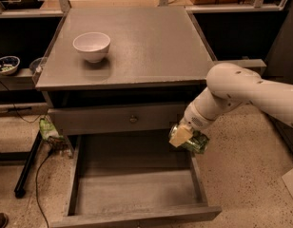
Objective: Pick green can from middle drawer and place on counter
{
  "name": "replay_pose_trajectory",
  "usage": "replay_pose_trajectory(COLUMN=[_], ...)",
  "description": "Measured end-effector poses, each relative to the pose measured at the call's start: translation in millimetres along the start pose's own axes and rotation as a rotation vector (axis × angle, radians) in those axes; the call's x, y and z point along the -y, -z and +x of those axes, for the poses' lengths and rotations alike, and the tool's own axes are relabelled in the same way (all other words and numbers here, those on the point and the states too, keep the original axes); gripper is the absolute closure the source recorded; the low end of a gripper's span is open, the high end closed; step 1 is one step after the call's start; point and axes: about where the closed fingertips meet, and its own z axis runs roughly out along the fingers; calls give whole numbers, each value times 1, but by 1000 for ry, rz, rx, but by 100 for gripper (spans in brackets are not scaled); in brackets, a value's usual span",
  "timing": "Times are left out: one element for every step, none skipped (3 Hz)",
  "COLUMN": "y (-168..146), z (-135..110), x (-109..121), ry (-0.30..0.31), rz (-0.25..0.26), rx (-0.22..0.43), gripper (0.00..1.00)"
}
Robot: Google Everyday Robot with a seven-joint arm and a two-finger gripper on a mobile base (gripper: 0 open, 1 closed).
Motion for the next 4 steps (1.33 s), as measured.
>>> replay_pose_trajectory(y=[40, 75, 82, 81], z=[1, 11, 12, -2], x=[-12, -23, -24, -18], ry=[37, 49, 51, 67], rz=[24, 74, 85, 91], rx=[19, 31, 34, 49], gripper=[100, 100, 100, 100])
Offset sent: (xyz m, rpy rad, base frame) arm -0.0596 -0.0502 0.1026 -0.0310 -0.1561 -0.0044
